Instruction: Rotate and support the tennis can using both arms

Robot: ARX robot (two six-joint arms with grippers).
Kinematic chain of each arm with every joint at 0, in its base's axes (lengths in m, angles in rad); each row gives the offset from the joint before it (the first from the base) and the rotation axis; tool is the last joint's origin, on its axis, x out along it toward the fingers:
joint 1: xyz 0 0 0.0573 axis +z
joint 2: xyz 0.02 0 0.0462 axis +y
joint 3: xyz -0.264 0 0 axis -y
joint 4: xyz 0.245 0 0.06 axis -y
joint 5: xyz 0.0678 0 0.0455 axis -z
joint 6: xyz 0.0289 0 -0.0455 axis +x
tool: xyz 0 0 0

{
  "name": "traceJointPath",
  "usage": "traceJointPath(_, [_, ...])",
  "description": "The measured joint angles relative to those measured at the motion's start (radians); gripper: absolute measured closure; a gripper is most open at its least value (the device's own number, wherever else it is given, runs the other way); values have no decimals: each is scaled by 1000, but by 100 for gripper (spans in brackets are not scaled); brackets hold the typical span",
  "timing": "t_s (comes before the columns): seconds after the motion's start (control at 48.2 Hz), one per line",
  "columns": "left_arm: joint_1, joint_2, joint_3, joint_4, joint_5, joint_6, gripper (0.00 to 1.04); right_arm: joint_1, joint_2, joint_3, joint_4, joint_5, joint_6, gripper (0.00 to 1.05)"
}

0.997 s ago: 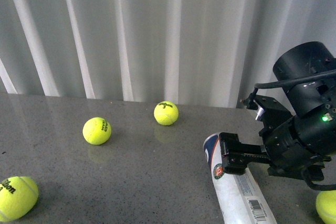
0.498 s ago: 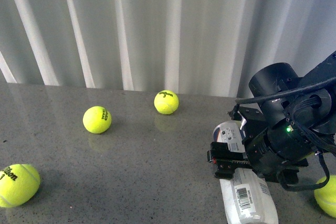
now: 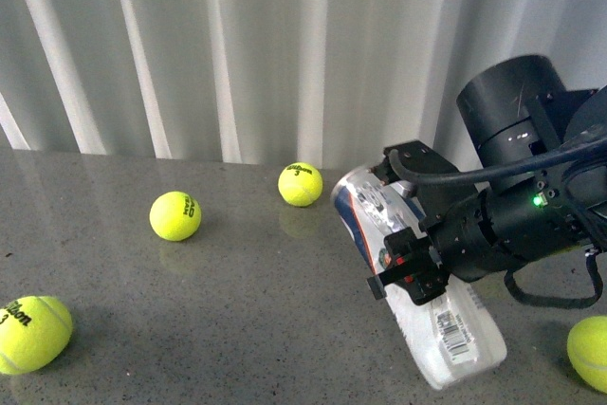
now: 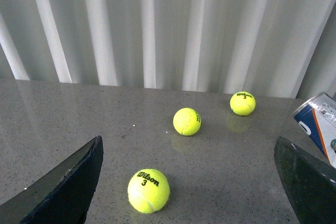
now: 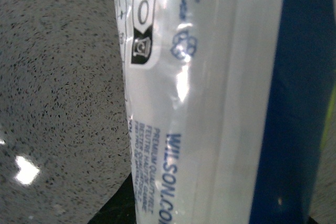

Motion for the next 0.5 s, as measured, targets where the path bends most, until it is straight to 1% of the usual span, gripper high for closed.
traceJointPath(0.042, [0,0,0,0,0,0,7,9,-23,-10,13,11,-105,78])
traceJointPath(0.062, [0,0,0,0,0,0,7,13,-32,-16,18,10,-186,79])
traceJointPath(0.166, [0,0,0,0,0,0,7,29,-52,-51,69,-30,-532,83])
traceJointPath(0.187, [0,0,0,0,0,0,7,29,-51,-56,76,-35,-551,83])
traceJointPath(0.228, [0,0,0,0,0,0,7,32,-51,-70,84,-48,-693,84])
traceJointPath(0.27, [0,0,0,0,0,0,7,34,-44,-85,96,-58,-889,85])
traceJointPath(0.374, [0,0,0,0,0,0,7,43,-14,-81,56,-58,-1201,87])
traceJointPath(0.415, [0,0,0,0,0,0,7,50,3,-74,40,-52,-1265,88])
traceJointPath(0.498, [0,0,0,0,0,0,7,64,27,-59,27,-56,-1297,90])
